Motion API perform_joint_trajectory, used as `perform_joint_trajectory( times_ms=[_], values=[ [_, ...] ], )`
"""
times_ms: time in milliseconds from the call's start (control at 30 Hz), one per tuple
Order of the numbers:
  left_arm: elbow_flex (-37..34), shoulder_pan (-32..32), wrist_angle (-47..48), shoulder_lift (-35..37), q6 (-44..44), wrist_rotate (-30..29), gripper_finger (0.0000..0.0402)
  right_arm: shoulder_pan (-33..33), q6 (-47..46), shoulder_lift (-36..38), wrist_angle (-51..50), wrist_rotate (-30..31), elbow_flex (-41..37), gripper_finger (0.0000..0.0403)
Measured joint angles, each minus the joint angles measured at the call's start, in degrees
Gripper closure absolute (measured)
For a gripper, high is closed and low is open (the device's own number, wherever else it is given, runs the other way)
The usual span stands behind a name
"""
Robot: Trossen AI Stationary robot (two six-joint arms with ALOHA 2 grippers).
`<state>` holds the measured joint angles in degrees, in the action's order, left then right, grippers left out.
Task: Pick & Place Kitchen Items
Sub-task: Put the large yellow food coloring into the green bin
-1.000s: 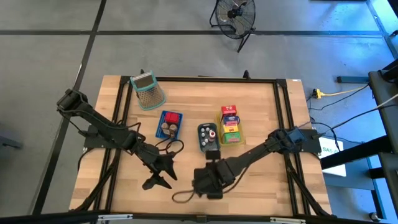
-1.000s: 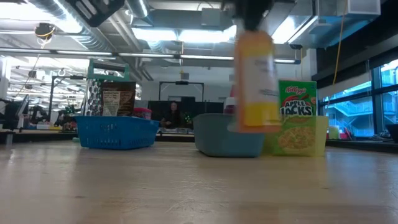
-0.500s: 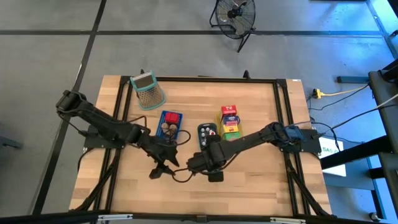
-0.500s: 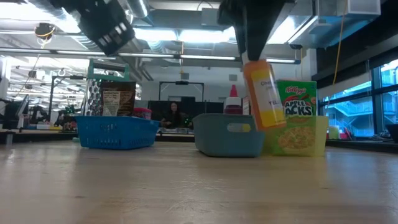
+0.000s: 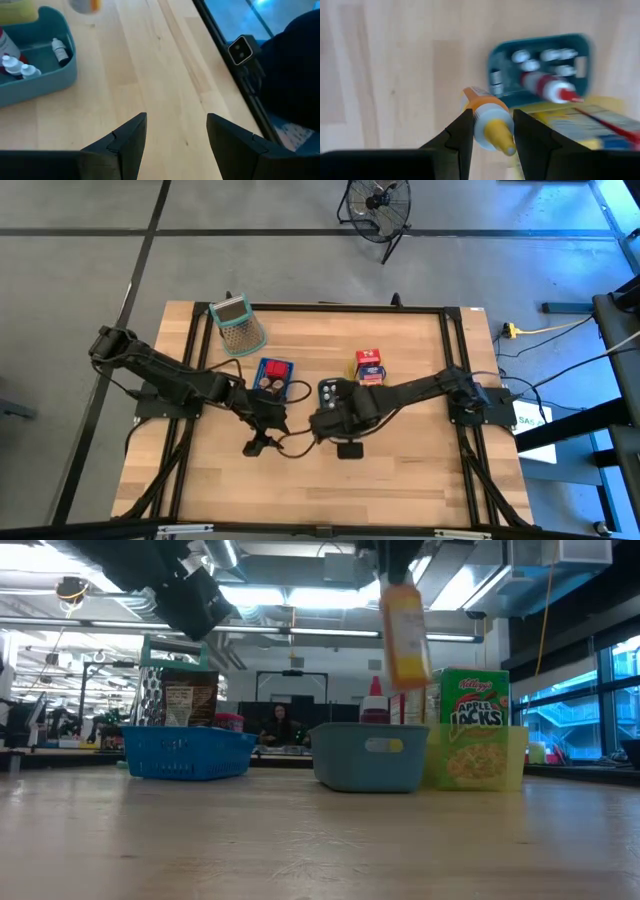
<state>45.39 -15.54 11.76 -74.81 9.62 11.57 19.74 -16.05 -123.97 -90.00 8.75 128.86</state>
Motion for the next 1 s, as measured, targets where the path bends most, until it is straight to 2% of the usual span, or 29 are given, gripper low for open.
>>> perform_joint_trajectory(
  times_ms=[133,233,367,533,733,1000],
  values=[
    [0.00,0.37,0.66,0.00,-1.06,-0.22,0.0200,-1.16,0.43,2.54,-0.01,4.95,0.02,0.0282],
    [0.00,0.28,1.03,0.00,-1.43,-2.47,0.0200,-1.97,0.43,3.14,0.01,8.04,0.00,0.0282],
    [0.00,-0.32,2.14,0.00,-1.44,-6.36,0.0200,-2.71,0.45,3.18,0.07,8.78,-1.17,0.0282],
    [0.00,-1.66,3.07,-0.02,-1.42,-10.03,0.0200,-3.25,-0.20,3.14,0.04,9.40,-6.47,0.0282],
    [0.00,-2.07,3.09,-0.02,-2.83,-10.23,0.0200,-3.82,-0.22,3.14,4.12,9.42,-12.48,0.0282],
    [0.00,-2.07,4.32,-0.04,-2.90,-10.36,0.0200,-4.06,0.47,3.18,9.73,9.29,-14.05,0.0282]
  ],
)
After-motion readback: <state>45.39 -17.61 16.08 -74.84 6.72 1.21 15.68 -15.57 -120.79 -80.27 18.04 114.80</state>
